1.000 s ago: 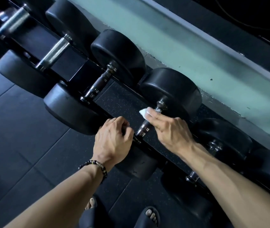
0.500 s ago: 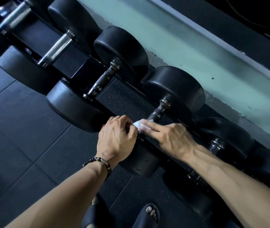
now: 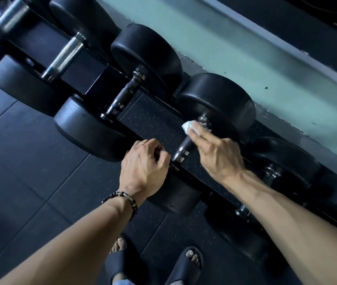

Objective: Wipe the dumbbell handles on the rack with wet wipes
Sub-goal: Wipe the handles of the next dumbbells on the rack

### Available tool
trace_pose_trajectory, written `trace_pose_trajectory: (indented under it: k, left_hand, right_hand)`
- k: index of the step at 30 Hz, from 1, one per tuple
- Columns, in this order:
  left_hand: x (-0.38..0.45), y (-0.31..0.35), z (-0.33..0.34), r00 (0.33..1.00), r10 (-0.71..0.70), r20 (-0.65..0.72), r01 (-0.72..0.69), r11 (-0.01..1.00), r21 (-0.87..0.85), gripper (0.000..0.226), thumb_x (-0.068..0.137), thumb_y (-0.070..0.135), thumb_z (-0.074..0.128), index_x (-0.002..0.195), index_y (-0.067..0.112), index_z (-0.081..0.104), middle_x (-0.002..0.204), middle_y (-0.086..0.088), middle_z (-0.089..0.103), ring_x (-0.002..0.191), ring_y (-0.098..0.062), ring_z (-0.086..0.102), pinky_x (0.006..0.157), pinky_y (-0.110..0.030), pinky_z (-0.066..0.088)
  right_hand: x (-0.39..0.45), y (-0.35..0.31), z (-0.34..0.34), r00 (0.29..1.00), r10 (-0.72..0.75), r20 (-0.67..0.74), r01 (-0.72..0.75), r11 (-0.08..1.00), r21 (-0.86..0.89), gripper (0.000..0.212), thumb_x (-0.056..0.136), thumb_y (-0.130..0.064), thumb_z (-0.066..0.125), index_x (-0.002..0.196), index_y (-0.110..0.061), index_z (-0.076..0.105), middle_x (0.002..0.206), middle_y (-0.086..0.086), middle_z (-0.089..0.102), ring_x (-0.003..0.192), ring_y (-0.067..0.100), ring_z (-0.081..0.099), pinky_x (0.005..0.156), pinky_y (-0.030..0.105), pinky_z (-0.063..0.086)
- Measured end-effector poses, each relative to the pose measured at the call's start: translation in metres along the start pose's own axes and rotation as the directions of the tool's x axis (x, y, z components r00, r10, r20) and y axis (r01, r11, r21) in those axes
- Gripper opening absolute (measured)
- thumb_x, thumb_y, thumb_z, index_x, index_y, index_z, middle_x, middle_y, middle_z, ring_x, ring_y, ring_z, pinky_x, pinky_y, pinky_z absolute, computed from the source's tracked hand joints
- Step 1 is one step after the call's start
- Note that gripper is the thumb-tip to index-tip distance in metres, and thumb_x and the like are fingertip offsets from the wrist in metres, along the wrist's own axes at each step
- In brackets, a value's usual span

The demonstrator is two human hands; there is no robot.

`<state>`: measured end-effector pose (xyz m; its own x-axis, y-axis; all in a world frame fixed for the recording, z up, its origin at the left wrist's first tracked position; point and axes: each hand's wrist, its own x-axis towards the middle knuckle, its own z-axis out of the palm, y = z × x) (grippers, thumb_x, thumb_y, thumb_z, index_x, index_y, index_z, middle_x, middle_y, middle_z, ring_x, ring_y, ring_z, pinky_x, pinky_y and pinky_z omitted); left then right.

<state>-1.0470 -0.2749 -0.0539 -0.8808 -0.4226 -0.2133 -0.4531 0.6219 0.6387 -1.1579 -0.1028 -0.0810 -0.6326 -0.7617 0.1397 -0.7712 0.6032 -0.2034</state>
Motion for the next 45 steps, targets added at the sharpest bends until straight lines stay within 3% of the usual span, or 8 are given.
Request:
trace_pose_trajectory:
  k: [5,9,20,25,34,37,40,45]
  left_hand:
    - [0.0,0.002,-0.001,1.0,-0.007,0.003,0.007,1.0,0.012,0.028,0.08,0.038,0.036,0.08,0.025,0.061,0.085,0.01,0.062,0.093,-0.015,0.054,0.08,-0.035,0.045]
    - [0.0,0.0,-0.001,1.0,0.0,0.003,0.0,1.0,0.004,0.033,0.079,0.041,0.034,0.08,0.021,0.061,0.085,0.009,0.063,0.092,-0.016,0.054,0.08,-0.036,0.046]
    - [0.0,0.001,-0.002,1.0,-0.006,0.005,0.006,1.0,-0.007,0.031,0.081,0.037,0.037,0.081,0.02,0.062,0.086,0.009,0.062,0.093,-0.016,0.054,0.083,-0.037,0.046]
    - [-0.001,0.003,-0.002,1.0,-0.012,0.0,0.012,1.0,-0.004,0.027,0.079,0.037,0.037,0.078,0.023,0.059,0.086,0.007,0.063,0.094,-0.018,0.055,0.082,-0.038,0.046]
    - [0.0,0.002,-0.001,1.0,-0.009,-0.009,0.009,1.0,-0.02,0.029,0.078,0.038,0.036,0.08,0.023,0.061,0.087,0.008,0.064,0.094,-0.016,0.055,0.081,-0.036,0.046]
    - [0.001,0.0,0.001,1.0,-0.005,-0.012,0.005,1.0,-0.014,0.028,0.079,0.038,0.037,0.079,0.024,0.061,0.087,0.01,0.064,0.093,-0.014,0.054,0.079,-0.033,0.043]
    - [0.002,-0.002,0.002,1.0,-0.006,-0.011,0.006,1.0,-0.011,0.028,0.08,0.037,0.038,0.079,0.023,0.062,0.087,0.01,0.063,0.092,-0.013,0.053,0.077,-0.031,0.04]
    - [0.002,-0.003,0.001,1.0,0.013,-0.004,-0.013,1.0,0.016,0.027,0.083,0.036,0.039,0.078,0.021,0.061,0.085,0.007,0.063,0.089,-0.014,0.052,0.073,-0.029,0.035]
  right_hand:
    - [-0.006,-0.006,-0.007,0.905,-0.338,0.258,0.314,0.94,0.13,0.053,0.1,-0.021,0.028,0.146,-0.043,0.041,0.148,-0.022,0.048,0.055,0.026,0.065,0.047,0.035,0.055]
    - [0.008,0.013,-0.003,0.994,-0.024,0.104,0.017,0.997,0.07,0.056,0.095,0.001,0.046,0.14,-0.031,0.055,0.144,-0.012,0.056,0.056,0.031,0.069,0.047,0.037,0.058]
    - [0.0,0.005,-0.002,0.998,-0.015,-0.055,0.016,1.0,0.016,0.06,0.078,0.014,0.067,0.129,-0.018,0.065,0.137,-0.005,0.063,0.042,0.031,0.061,0.037,0.032,0.052]
    - [-0.016,-0.006,0.003,0.925,-0.375,0.059,0.372,0.927,0.055,0.064,0.082,0.001,0.035,0.135,-0.019,0.064,0.129,0.0,0.069,0.041,0.019,0.053,0.036,0.027,0.045]
    - [-0.024,-0.027,-0.012,0.945,0.128,-0.3,-0.093,0.987,0.131,0.016,0.097,-0.014,0.065,0.106,-0.014,0.078,0.096,-0.004,0.077,0.063,0.022,0.058,0.049,0.029,0.05]
    - [-0.033,-0.041,-0.017,0.623,0.782,-0.001,-0.641,0.511,0.572,0.014,0.094,-0.024,0.068,0.096,-0.018,0.08,0.088,-0.001,0.077,0.076,0.017,0.066,0.066,0.027,0.051]
    - [-0.019,-0.04,-0.005,0.229,0.95,0.214,-0.657,-0.011,0.753,0.008,0.089,-0.024,0.076,0.095,-0.022,0.079,0.096,0.002,0.076,0.087,0.02,0.073,0.078,0.036,0.061]
    - [0.031,-0.046,0.008,0.169,0.932,0.321,-0.551,-0.181,0.815,0.018,0.08,-0.02,0.083,0.07,-0.029,0.071,0.098,0.007,0.075,0.087,0.023,0.073,0.079,0.04,0.062]
